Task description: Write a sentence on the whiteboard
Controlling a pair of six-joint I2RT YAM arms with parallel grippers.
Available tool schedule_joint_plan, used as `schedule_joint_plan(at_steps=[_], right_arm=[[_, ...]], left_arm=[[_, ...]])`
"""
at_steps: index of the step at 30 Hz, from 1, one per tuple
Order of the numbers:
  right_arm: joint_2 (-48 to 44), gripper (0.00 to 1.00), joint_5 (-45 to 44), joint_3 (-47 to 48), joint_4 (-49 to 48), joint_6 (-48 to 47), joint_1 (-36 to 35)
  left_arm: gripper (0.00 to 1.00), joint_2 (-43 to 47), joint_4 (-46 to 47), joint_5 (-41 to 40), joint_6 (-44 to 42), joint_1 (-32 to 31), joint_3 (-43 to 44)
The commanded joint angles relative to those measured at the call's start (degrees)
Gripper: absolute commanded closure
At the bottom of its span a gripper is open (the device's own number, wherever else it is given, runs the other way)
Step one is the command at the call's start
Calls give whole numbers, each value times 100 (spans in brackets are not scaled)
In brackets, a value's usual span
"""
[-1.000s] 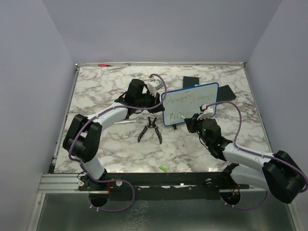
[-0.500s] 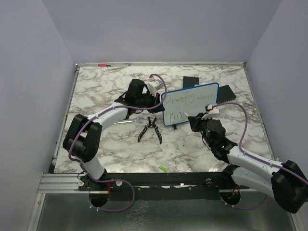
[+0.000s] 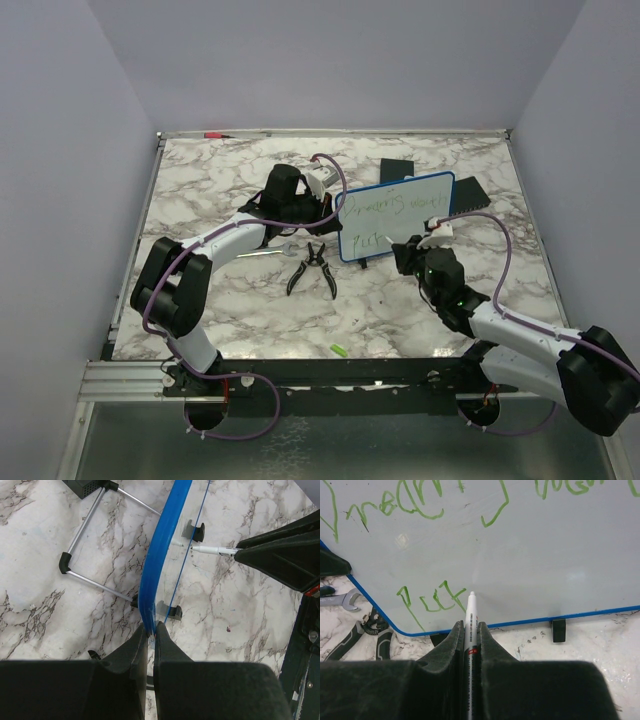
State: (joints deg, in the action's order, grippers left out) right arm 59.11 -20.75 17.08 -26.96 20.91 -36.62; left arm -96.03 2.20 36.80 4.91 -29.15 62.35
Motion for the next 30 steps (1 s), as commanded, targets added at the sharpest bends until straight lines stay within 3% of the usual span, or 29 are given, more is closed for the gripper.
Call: schedule_joint_plan(at_steps=[1,30], right_arm=[[-2,99,-279,76,-219,-88,41],[353,99,-72,85,-710,-206,42]], left_arm=[[100,-134,-211,-125,-149,-74,67],[100,-124,-210,-95,-163,-74,76]])
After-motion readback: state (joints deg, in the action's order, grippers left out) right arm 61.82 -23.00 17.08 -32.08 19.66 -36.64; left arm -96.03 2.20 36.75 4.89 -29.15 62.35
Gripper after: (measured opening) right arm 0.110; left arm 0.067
